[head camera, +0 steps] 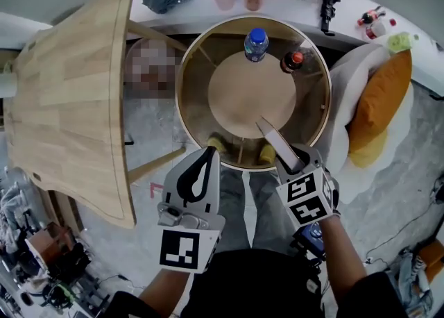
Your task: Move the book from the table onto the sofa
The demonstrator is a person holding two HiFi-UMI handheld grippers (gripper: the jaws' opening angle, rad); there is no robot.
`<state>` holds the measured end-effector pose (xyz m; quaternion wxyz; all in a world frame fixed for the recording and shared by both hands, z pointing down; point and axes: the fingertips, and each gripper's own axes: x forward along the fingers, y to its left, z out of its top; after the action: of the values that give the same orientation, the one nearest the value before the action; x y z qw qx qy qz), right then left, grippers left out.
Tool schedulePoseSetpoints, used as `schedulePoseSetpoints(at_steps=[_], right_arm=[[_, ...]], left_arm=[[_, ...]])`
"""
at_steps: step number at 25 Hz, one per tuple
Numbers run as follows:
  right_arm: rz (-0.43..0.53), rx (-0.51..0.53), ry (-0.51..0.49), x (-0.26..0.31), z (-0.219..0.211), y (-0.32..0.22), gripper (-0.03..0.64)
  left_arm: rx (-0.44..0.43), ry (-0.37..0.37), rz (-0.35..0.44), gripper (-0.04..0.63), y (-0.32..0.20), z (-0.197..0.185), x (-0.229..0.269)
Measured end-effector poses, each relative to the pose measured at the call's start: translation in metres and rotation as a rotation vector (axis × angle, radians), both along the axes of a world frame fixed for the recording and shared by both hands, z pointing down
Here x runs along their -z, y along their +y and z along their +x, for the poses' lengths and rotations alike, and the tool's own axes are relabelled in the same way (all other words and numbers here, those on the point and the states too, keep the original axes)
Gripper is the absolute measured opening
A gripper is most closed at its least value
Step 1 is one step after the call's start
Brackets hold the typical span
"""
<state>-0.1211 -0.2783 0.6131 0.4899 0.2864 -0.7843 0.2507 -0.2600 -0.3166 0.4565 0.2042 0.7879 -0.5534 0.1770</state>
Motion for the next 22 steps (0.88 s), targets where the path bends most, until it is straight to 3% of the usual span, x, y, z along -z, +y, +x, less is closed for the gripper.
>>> schedulePoseSetpoints(at_steps=[11,22], right_arm=[[0.108,0.009,-0.135,0.084,0.021,-0.015,0.150],[0.240,-0.058,-0.265,0.169,0.088,-0.016,0.150]], left_arm=[[-0.065,-0.019,0.106,0.011,0.006,0.053,0.067],[-0.116,-0.064,0.191,0.010,0.012,0.106,0.124]])
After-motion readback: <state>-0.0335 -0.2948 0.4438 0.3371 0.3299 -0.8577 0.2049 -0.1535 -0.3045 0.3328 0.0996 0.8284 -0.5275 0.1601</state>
